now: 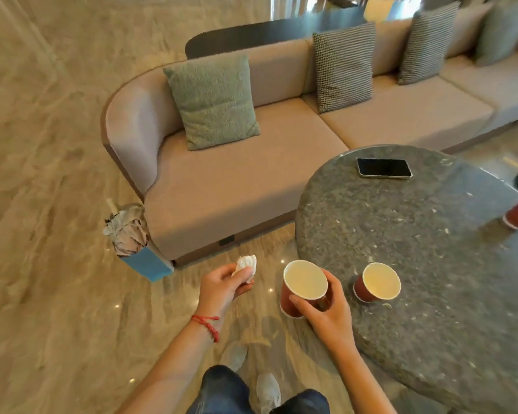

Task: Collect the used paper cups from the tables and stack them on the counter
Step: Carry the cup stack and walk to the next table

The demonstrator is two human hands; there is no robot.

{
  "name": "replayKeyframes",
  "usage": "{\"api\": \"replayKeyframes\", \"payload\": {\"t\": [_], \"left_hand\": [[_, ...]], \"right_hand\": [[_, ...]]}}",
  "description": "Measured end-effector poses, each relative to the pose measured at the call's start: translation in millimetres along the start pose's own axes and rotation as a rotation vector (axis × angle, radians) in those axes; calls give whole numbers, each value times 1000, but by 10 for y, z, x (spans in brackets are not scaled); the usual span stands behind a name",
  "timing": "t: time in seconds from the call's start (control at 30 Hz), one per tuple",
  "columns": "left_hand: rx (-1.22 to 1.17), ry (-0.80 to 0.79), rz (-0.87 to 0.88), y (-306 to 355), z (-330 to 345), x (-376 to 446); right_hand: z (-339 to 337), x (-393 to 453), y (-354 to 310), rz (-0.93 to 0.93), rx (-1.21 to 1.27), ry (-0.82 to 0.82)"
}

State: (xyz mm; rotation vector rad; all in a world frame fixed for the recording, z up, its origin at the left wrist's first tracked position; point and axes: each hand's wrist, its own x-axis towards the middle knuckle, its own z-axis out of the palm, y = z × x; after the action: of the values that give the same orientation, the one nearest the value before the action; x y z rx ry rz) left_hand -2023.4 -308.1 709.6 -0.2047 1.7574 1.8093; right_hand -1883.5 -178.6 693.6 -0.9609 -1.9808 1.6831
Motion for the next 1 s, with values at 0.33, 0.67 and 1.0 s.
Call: {"api": "replayKeyframes", "payload": {"t": [0.33,0.67,1.0], "left_hand": [[196,-473,-73,281,544,617],[311,-768,-131,147,1143,572],[340,-775,-131,36,1653,571]], "right_hand": [[122,-93,-48,89,41,551],[-202,-306,-22,112,76,859],[-753,-11,61,80,115,880]]}}
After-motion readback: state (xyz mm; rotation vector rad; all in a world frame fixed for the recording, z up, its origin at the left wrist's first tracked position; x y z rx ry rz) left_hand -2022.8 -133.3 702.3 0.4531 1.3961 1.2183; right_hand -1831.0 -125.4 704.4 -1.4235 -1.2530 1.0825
